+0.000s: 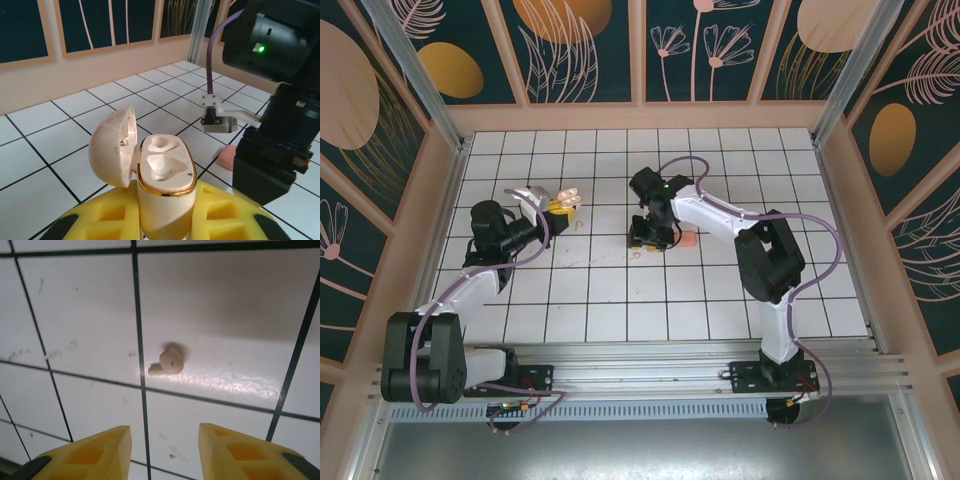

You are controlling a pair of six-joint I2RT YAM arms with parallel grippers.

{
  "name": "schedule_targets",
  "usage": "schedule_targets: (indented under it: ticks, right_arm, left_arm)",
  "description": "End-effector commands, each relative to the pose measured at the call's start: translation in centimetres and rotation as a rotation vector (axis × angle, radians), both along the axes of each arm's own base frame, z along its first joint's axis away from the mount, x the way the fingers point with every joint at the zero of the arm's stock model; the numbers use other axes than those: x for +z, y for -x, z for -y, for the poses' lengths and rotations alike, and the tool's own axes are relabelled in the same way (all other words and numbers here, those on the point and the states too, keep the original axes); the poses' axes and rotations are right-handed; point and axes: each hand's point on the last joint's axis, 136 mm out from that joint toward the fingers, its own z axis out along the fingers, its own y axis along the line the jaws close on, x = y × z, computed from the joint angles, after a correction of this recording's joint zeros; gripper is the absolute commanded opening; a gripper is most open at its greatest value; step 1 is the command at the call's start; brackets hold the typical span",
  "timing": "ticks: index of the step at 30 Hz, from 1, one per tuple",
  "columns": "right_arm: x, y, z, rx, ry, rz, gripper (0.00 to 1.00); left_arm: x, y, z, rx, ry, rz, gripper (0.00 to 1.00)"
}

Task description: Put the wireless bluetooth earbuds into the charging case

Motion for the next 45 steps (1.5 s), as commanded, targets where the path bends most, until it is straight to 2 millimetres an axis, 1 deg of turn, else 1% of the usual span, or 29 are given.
schedule_targets:
  ticks: [1, 9, 15, 20, 26, 30, 38, 42, 45]
  right_arm:
    - [-2.2, -0.5, 0.1, -0.074, 0.045, -0.044, 0.41]
    - [-4.1, -2.0, -0.9, -0.043, 0.067, -0.03, 0.37]
    - [-5.1, -2.6, -1.1, -0.019, 0.08, -0.021, 0.34]
    - [-5.4, -2.3, -1.1, -0.003, 0.087, -0.026, 0.33]
    - [-5.8, -1.4, -0.6, 0.025, 0.127, -0.029, 0.3]
    - [-5.8, -0.9, -0.3, 0.043, 0.159, -0.026, 0.27]
    - [-4.8, -0.1, 0.4, 0.06, 0.198, 0.005, 0.24]
    - [-4.5, 0.4, 0.9, 0.103, 0.217, 0.037, 0.22]
    - [-3.8, 0.3, 1.3, 0.152, 0.224, 0.08, 0.2]
  left_arm:
    - [1.3, -0.2, 0.3, -0.011, -0.005, 0.046, 0.12]
    - [1.5, -0.1, 0.2, -0.009, -0.006, 0.051, 0.12]
    - [1.5, 0.0, 0.2, -0.009, -0.008, 0.053, 0.12]
    - [1.4, 0.0, 0.2, -0.007, -0.012, 0.052, 0.12]
    - [1.5, 0.0, 0.2, -0.009, -0.015, 0.054, 0.12]
    - [1.4, -0.1, 0.2, -0.004, -0.018, 0.053, 0.12]
    - [1.5, 0.0, 0.1, -0.005, -0.021, 0.056, 0.13]
    - [1.5, -0.1, 0.1, -0.003, -0.024, 0.058, 0.12]
    - [1.5, 0.0, 0.2, -0.006, -0.021, 0.057, 0.12]
